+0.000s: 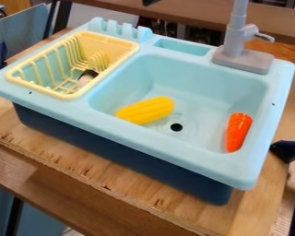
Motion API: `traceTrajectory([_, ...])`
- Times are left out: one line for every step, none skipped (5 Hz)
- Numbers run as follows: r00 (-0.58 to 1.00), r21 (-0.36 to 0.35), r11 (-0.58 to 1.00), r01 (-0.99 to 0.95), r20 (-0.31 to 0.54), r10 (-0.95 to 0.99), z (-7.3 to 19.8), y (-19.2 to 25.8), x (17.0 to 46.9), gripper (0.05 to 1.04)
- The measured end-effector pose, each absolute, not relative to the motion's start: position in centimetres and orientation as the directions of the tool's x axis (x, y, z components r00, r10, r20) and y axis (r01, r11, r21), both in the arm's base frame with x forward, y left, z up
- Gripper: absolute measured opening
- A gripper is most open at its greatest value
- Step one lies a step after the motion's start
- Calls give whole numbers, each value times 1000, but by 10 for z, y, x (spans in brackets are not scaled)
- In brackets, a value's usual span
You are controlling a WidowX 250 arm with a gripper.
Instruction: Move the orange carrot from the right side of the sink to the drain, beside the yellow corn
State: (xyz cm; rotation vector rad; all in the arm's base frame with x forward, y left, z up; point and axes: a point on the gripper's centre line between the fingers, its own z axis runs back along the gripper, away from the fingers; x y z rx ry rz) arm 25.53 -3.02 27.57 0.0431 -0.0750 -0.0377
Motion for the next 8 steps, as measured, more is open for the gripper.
traceTrajectory([998, 41, 998, 42, 52, -44, 268, -32, 259, 1000])
traceTrajectory([994, 24, 998, 59, 85, -61, 252, -24, 285, 1000])
traceTrajectory([990, -17, 999, 34, 138, -31, 234, -13, 302, 1000])
traceTrajectory([985, -56, 998, 26, 171, -16, 217, -6, 308, 1000])
traceTrajectory([980, -159, 985, 62, 197, -30, 187, -7, 310, 1000])
traceTrajectory([977, -241, 968, 75, 211, -23, 162, -17, 327, 1000])
traceTrajectory([978, -244, 967, 79, 208, -27, 149, -25, 343, 1000])
traceTrajectory([975, -235, 969, 70, 222, -17, 144, -39, 365, 1000])
